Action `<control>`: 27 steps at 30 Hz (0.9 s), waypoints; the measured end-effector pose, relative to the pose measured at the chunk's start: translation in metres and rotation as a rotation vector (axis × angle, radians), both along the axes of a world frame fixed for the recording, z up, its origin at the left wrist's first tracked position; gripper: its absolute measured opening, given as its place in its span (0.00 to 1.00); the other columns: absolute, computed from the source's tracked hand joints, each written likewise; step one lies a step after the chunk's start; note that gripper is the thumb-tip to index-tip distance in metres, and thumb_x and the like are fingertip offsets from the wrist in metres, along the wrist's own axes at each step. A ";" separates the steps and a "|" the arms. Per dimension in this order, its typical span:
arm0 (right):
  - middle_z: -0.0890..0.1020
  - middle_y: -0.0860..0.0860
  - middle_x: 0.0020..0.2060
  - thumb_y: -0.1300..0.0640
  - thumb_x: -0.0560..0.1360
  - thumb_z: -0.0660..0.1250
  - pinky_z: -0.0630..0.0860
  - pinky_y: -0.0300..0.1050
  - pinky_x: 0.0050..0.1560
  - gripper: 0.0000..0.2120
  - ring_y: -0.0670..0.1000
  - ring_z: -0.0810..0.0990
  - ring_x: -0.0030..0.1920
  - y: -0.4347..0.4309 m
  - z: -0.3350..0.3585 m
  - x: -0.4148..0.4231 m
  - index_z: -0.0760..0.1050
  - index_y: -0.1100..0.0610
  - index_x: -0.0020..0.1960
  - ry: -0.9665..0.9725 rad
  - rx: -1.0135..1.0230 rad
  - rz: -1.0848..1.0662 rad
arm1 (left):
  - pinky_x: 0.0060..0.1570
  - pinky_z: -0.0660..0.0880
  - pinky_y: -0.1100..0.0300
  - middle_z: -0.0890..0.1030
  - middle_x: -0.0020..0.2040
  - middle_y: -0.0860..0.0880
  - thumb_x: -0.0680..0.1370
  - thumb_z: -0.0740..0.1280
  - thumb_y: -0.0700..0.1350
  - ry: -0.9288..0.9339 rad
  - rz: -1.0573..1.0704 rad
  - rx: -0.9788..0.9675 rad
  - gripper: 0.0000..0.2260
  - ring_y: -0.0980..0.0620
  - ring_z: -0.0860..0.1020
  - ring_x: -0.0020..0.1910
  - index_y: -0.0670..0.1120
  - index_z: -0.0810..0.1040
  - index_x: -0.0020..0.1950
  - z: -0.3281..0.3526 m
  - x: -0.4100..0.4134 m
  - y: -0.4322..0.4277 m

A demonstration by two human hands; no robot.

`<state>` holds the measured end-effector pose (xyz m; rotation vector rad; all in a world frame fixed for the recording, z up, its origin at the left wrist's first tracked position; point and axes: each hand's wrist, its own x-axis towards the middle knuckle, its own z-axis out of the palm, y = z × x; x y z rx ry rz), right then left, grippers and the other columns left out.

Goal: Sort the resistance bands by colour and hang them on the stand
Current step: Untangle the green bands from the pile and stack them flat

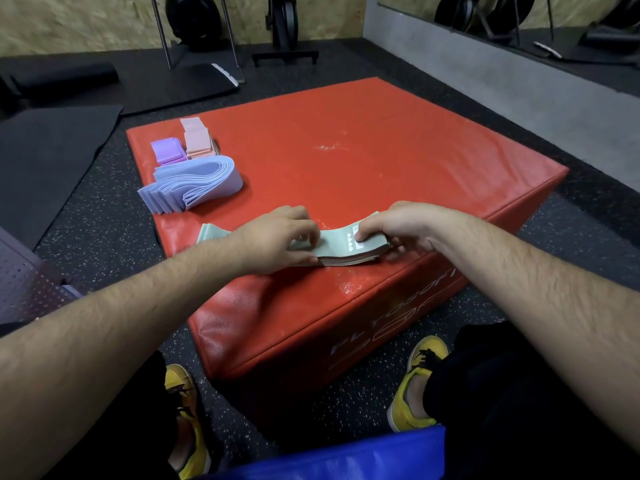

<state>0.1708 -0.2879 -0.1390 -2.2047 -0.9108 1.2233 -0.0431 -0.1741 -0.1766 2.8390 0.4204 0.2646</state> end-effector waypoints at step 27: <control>0.80 0.55 0.38 0.63 0.71 0.71 0.84 0.50 0.40 0.04 0.53 0.81 0.40 0.033 0.053 -0.018 0.79 0.60 0.45 0.317 0.326 -0.043 | 0.54 0.65 0.52 0.73 0.50 0.53 0.69 0.74 0.55 0.010 0.451 -0.087 0.26 0.45 0.71 0.58 0.49 0.67 0.61 -0.012 0.011 -0.009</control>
